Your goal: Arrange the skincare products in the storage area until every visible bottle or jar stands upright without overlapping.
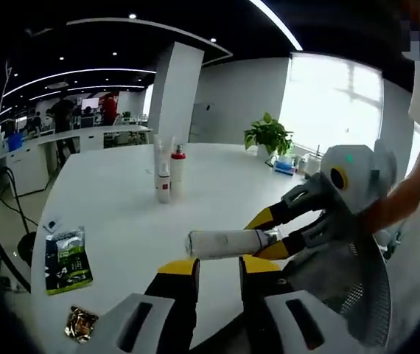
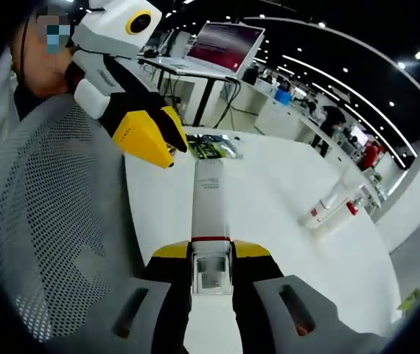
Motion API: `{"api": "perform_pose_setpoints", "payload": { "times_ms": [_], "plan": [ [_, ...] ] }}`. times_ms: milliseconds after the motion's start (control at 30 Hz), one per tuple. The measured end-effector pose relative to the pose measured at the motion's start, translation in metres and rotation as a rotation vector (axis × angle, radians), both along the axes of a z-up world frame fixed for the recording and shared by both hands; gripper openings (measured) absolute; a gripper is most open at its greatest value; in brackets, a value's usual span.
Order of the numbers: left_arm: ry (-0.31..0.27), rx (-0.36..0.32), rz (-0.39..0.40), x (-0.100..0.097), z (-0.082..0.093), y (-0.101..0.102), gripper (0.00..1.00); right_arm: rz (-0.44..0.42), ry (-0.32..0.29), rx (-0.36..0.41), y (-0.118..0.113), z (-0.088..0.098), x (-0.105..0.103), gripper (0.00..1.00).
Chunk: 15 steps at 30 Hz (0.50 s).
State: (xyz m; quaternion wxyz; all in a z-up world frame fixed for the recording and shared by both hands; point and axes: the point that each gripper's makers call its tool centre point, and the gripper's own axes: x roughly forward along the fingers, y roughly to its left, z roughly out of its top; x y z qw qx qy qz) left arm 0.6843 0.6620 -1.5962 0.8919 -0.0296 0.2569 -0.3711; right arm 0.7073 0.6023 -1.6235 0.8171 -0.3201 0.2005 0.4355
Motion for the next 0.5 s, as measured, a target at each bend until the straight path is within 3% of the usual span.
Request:
{"api": "perform_pose_setpoints", "payload": {
  "times_ms": [67, 200, 367, 500],
  "plan": [
    [0.001, -0.003, -0.001, 0.0, 0.0, -0.001, 0.32, 0.005, -0.02, 0.012, 0.002, 0.005, 0.0, 0.17],
    [0.01, -0.045, 0.085, 0.012, 0.003, 0.012, 0.38, 0.062, -0.078, 0.019, 0.012, 0.013, -0.007, 0.17],
    [0.041, -0.025, 0.044, 0.003, -0.006, 0.003, 0.44, 0.15, -0.14, -0.009, 0.025, 0.018, -0.02, 0.17],
    [0.044, -0.057, 0.05, 0.005, -0.002, 0.005, 0.45, 0.158, -0.148, 0.014, 0.026, 0.023, -0.02, 0.17]
  ]
}}
